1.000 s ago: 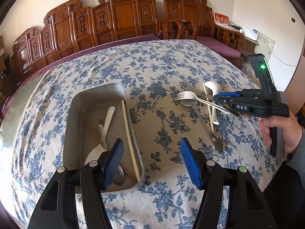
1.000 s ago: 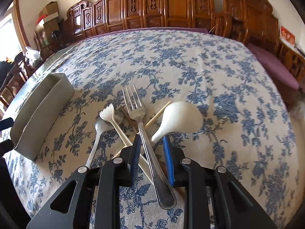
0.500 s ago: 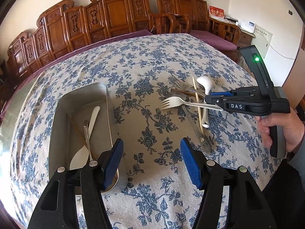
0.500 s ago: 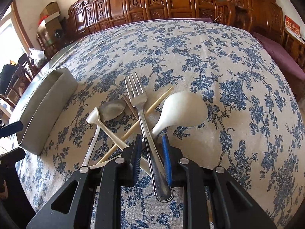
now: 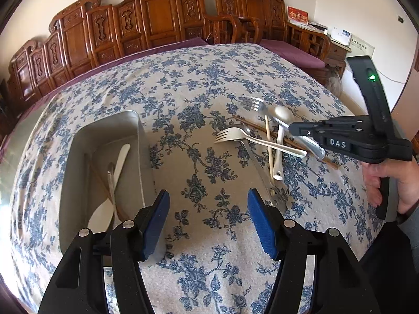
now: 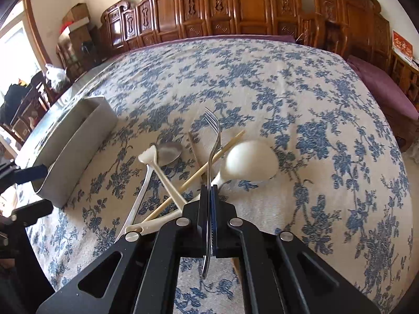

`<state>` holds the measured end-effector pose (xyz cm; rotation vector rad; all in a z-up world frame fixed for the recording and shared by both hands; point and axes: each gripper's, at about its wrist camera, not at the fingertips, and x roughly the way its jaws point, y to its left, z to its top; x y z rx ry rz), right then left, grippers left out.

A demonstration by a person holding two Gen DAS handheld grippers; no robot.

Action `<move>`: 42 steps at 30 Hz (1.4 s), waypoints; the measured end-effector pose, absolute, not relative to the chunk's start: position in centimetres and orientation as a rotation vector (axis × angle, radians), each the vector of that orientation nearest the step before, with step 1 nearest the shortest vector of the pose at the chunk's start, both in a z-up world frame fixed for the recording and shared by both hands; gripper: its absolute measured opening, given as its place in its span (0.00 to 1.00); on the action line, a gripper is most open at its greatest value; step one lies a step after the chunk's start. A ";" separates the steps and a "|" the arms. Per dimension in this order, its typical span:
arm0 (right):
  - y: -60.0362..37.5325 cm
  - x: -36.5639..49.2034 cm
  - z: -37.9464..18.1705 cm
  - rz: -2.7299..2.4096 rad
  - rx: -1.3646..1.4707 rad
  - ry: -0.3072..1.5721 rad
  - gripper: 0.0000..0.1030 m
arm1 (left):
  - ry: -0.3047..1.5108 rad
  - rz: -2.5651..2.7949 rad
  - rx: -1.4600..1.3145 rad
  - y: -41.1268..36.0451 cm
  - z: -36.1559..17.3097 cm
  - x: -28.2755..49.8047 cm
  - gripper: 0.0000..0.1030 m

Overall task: Organize utensils
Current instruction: 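Grasp a metal fork from the utensil pile with the right tool, then grasp a white plastic fork with the left tool while the right tool holds the metal fork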

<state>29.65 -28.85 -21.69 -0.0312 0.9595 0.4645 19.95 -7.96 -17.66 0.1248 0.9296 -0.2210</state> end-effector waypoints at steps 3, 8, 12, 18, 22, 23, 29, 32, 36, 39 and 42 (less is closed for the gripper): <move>-30.1 29.7 -21.0 0.450 0.007 0.923 0.03 | 0.934 -0.225 0.119 -8.5 -17.9 20.5 0.57; -32.2 30.0 -20.5 0.407 0.039 0.881 0.03 | 0.940 -0.238 0.093 -10.1 -18.1 22.2 0.57; -33.3 30.5 -20.8 0.387 0.044 0.883 0.03 | 0.947 -0.258 0.065 -12.0 -18.4 24.0 0.57; -34.8 30.8 -21.2 0.365 0.065 0.887 0.03 | 0.970 -0.284 0.010 -14.6 -19.4 26.3 0.50; -35.3 31.0 -21.4 0.356 0.080 0.892 0.03 | 0.993 -0.276 -0.015 -15.7 -20.5 27.7 0.45; -35.4 31.0 -21.4 0.356 0.083 0.892 0.03 | 0.997 -0.261 -0.013 -15.9 -20.8 27.9 0.43; -35.1 30.9 -21.4 0.366 0.085 0.892 0.03 | 1.041 -0.246 -0.055 -16.2 -22.3 29.2 0.28; -35.0 30.9 -21.4 0.371 0.086 0.892 0.03 | 1.056 -0.249 -0.090 -16.1 -22.8 29.4 0.26; -35.0 30.9 -21.4 0.373 0.089 0.891 0.03 | 1.061 -0.242 -0.106 -16.2 -23.0 29.7 0.26; -35.0 30.9 -21.4 0.373 0.088 0.890 0.03 | 1.073 -0.241 -0.117 -16.4 -23.0 30.1 0.26; -35.0 30.9 -21.4 0.374 0.087 0.889 0.03 | 1.092 -0.235 -0.163 -16.2 -23.1 30.9 0.26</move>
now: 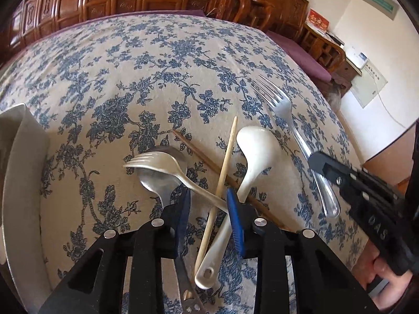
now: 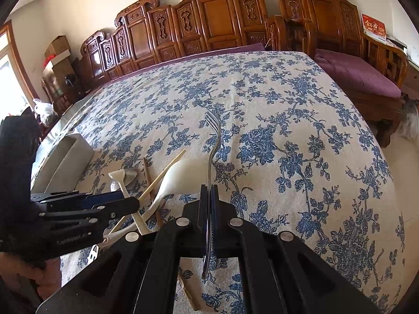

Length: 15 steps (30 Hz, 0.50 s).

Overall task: Organize utensils
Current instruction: 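Grasp a white plastic fork with the left tool while the right tool holds the metal fork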

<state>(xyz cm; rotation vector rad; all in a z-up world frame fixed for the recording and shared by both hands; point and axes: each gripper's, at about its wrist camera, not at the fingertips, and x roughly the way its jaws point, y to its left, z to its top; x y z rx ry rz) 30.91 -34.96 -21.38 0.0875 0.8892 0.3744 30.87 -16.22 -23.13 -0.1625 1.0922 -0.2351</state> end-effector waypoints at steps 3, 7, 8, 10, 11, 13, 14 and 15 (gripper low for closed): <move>-34.9 30.9 -21.4 0.376 0.089 0.891 0.03 | 1.106 -0.239 -0.225 -15.8 -23.4 31.3 0.25; -34.9 30.9 -21.4 0.376 0.090 0.890 0.03 | 1.105 -0.242 -0.245 -15.8 -23.5 31.2 0.18; -34.9 30.9 -21.4 0.377 0.090 0.890 0.03 | 1.105 -0.243 -0.249 -15.7 -23.4 31.1 0.15; -34.7 30.8 -21.3 0.378 0.091 0.887 0.03 | 1.103 -0.253 -0.255 -15.8 -23.3 30.9 0.06; -34.6 30.8 -21.3 0.379 0.089 0.888 0.03 | 1.101 -0.256 -0.255 -15.8 -23.2 30.8 0.04; -34.4 30.7 -21.2 0.383 0.084 0.888 0.03 | 1.092 -0.262 -0.250 -15.8 -22.8 30.5 0.03; -34.3 30.7 -21.2 0.384 0.083 0.887 0.03 | 1.087 -0.266 -0.245 -15.9 -22.6 30.4 0.03; -34.2 30.6 -21.2 0.385 0.081 0.887 0.03 | 1.083 -0.271 -0.241 -15.9 -22.4 30.2 0.03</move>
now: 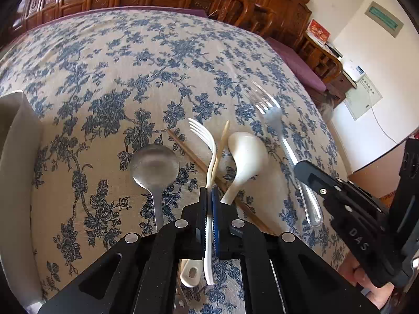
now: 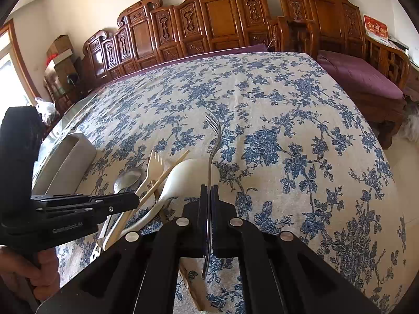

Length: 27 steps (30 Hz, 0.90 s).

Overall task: Organize utensils
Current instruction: 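Grasp a white plastic fork with the left tool while the right tool holds the metal fork, then carry the white fork into the grey tray and open the left tool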

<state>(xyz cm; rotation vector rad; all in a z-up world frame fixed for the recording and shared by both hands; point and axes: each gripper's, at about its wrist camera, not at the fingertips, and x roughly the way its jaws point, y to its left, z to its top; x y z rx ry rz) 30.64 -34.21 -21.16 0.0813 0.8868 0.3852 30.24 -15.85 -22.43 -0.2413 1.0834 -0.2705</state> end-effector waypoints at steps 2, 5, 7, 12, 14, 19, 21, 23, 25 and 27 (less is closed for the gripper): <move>-34.0 30.6 -21.1 0.389 0.081 0.886 0.03 | 1.076 -0.275 -0.237 -15.8 -22.0 29.9 0.03; -33.6 30.5 -20.8 0.398 0.079 0.879 0.03 | 1.056 -0.279 -0.218 -15.4 -21.0 29.4 0.03; -33.2 30.5 -20.5 0.405 0.080 0.874 0.03 | 1.040 -0.276 -0.202 -15.1 -20.4 29.1 0.03; -31.8 30.0 -19.9 0.425 0.062 0.859 0.03 | 1.008 -0.263 -0.149 -13.8 -18.8 28.5 0.03; -31.3 29.9 -19.8 0.434 0.056 0.864 0.03 | 0.995 -0.255 -0.130 -13.1 -18.1 28.0 0.03; -29.7 29.4 -19.6 0.450 0.039 0.862 0.03 | 0.969 -0.239 -0.113 -10.8 -16.7 27.2 0.03; -29.0 29.2 -19.3 0.459 0.036 0.859 0.03 | 0.960 -0.227 -0.103 -9.8 -16.1 26.9 0.03; -28.3 28.9 -19.0 0.471 0.033 0.853 0.03 | 0.953 -0.216 -0.093 -9.1 -15.6 26.7 0.03; -27.6 28.7 -18.7 0.481 0.029 0.847 0.03 | 0.946 -0.205 -0.083 -8.3 -15.0 26.5 0.03; -26.9 28.4 -18.3 0.496 0.026 0.838 0.03 | 0.938 -0.194 -0.071 -7.5 -14.5 26.3 0.03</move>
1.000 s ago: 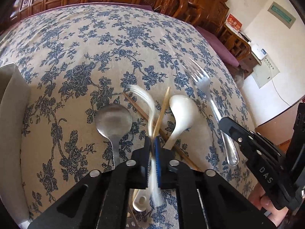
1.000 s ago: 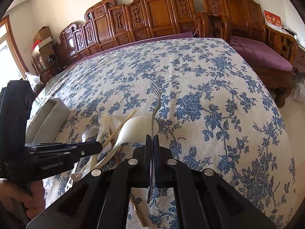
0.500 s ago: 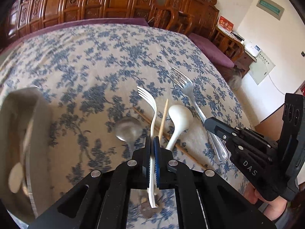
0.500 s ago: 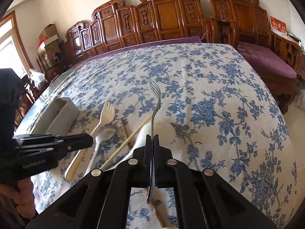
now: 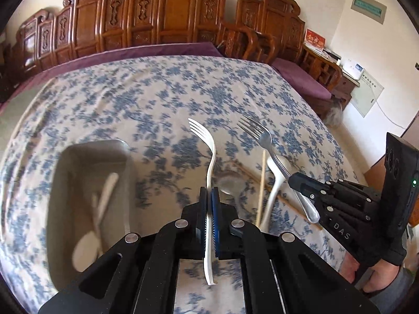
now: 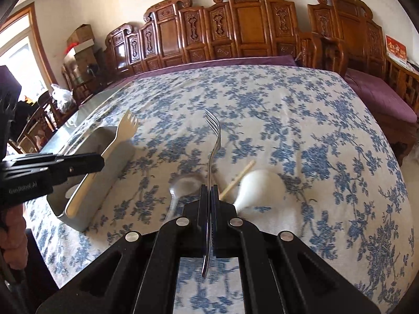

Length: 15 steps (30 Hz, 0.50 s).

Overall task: Organize utensils
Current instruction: 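Carry the white fork into the grey tray and open the left tool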

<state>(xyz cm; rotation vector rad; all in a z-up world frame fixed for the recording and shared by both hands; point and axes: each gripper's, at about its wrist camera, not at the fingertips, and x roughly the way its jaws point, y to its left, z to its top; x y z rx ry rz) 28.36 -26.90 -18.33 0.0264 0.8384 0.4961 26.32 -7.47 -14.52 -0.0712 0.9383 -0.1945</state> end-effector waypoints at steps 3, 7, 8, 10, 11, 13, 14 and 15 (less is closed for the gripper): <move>-25.5 27.8 -17.9 0.520 0.013 0.827 0.03 | 0.930 -0.184 -0.059 -6.5 -14.0 26.0 0.03; -24.1 26.9 -17.2 0.540 -0.010 0.809 0.03 | 0.921 -0.172 -0.027 -5.0 -13.6 25.3 0.03; -23.8 26.7 -16.9 0.538 -0.018 0.800 0.03 | 0.920 -0.167 -0.020 -4.6 -13.6 25.2 0.03; -23.7 26.6 -16.6 0.542 -0.014 0.792 0.03 | 0.923 -0.156 -0.014 -3.8 -13.7 25.0 0.03; -23.5 26.5 -16.4 0.544 -0.013 0.787 0.03 | 0.924 -0.153 -0.014 -3.5 -13.7 24.9 0.03; -23.4 26.3 -16.1 0.548 -0.008 0.781 0.03 | 0.926 -0.146 -0.012 -2.7 -13.9 24.7 0.03; -23.4 26.2 -16.0 0.550 -0.006 0.779 0.03 | 0.927 -0.143 -0.008 -2.3 -14.0 24.6 0.03; -23.3 26.2 -16.0 0.552 -0.005 0.779 0.03 | 0.930 -0.138 -0.002 -1.9 -14.2 24.5 0.03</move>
